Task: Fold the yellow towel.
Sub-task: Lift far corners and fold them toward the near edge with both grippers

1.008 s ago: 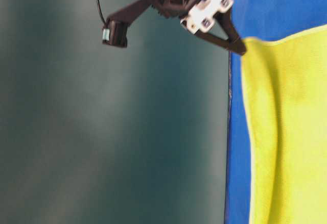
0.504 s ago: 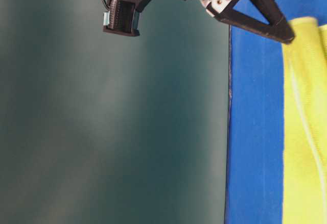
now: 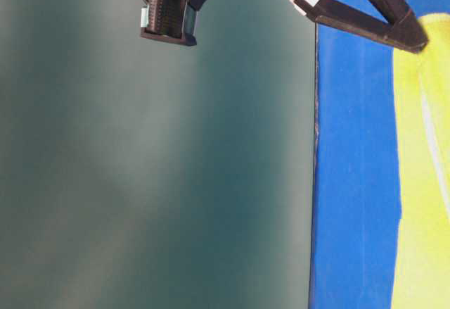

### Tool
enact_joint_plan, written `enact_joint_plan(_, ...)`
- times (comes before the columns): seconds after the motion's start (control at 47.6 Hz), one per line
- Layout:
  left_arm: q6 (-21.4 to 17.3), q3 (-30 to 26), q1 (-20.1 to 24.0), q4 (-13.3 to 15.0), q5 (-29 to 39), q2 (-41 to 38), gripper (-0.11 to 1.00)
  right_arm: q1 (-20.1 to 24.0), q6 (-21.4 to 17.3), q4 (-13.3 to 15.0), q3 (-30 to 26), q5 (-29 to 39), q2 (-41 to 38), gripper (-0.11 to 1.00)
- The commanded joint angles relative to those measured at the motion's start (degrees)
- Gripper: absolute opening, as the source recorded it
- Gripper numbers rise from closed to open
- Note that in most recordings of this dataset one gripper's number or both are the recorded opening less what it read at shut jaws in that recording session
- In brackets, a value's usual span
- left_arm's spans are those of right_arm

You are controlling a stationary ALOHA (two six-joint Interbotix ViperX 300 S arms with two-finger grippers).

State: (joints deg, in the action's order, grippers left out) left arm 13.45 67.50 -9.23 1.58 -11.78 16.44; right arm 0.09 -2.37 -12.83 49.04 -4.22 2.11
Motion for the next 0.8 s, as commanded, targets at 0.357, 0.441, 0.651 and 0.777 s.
enact_joint_plan(0.357, -0.5, -1.8, 0.6, 0.1, 0.1, 1.8, 0.52, 1.3, 0.2, -0.4, -2.5, 0.9, -0.2, 0.55)
enact_joint_plan(0.441, -1.4, -1.8, 1.8, 0.0, 0.3, 2.9, 0.74, 1.2, 0.4, -0.4, -2.4, 2.9, 1.1, 0.64)
enact_joint_plan(0.651, -5.2, -1.7, 8.9, 0.0, 1.1, 4.2, 0.71, -2.5, 0.8, 1.7, -2.3, 3.4, 4.5, 0.59)
enact_joint_plan(0.777, -8.3, -2.2, 13.4, 0.0, 1.1, 3.3, 0.69, -7.0, 0.9, 2.1, -2.5, 3.2, 3.4, 0.59)
